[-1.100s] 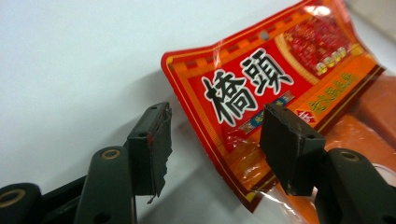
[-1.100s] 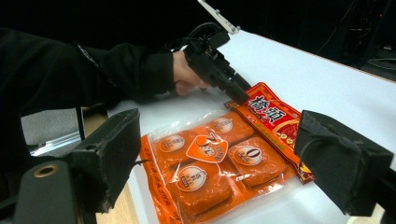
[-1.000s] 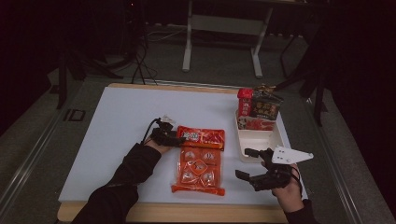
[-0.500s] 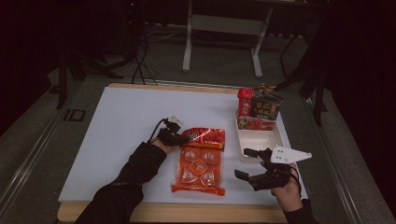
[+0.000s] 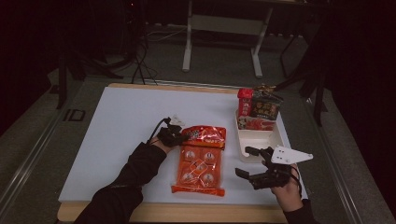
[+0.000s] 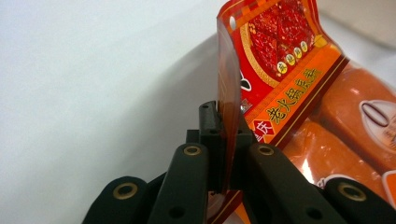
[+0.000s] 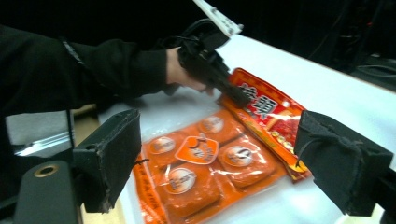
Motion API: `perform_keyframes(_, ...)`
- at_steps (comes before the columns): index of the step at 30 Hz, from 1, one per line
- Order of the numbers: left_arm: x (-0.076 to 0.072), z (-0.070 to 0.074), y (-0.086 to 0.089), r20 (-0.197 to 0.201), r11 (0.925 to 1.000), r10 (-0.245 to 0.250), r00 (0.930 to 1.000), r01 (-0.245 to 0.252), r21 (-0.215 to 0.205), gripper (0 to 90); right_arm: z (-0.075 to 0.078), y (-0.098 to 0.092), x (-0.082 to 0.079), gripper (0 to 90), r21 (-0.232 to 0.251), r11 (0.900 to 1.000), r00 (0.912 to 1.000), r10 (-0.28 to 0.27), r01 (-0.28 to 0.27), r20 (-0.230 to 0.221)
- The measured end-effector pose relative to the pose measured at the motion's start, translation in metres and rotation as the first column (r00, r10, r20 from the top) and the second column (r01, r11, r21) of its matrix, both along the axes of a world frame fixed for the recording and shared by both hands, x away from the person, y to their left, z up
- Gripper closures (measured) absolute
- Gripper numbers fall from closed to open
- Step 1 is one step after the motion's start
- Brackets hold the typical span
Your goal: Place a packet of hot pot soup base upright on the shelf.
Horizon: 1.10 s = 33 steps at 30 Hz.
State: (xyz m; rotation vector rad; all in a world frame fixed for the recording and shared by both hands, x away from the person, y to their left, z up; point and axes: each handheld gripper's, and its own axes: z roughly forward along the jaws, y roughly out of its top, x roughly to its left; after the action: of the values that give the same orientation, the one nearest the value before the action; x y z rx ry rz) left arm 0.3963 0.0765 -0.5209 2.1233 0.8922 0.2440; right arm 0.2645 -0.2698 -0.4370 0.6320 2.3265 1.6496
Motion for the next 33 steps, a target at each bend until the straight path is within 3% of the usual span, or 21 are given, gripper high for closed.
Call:
perform_keyframes(3,-0.004,0.007,0.001,0.02,1.0,0.0,0.9998,0.0,-0.007,89.5,0.0,-0.001,0.001,13.7,-0.004,1.0,0.9996,-0.025,0.025,0.011)
perform_keyframes(10,-0.014,0.028,0.004,0.058,0.9991,-0.009,0.9982,0.012,-0.041,89.6,0.002,-0.005,0.001,13.2,0.017,0.997,0.997,-0.076,0.076,-0.018)
perform_keyframes(13,-0.019,0.036,0.006,0.068,0.9982,-0.015,0.9976,0.019,-0.056,89.6,0.005,-0.006,0.0,12.0,0.012,0.994,0.9945,-0.105,0.105,-0.001)
perform_keyframes(19,-0.03,0.05,0.009,0.101,0.9977,-0.031,0.9944,0.036,-0.057,89.7,0.009,-0.008,-0.001,10.7,0.021,0.992,0.9923,-0.122,0.122,0.019)
perform_keyframes(24,-0.039,0.06,0.012,0.125,0.9959,-0.043,0.9913,0.053,-0.073,89.7,0.008,-0.004,0.001,10.8,0.008,0.993,0.993,-0.117,0.118,-0.013)
perform_keyframes(33,-0.054,0.077,0.012,0.156,0.992,-0.073,0.9852,0.087,-0.091,89.7,0.012,-0.002,0.004,13.2,-0.002,0.989,0.9892,-0.147,0.147,0.0)
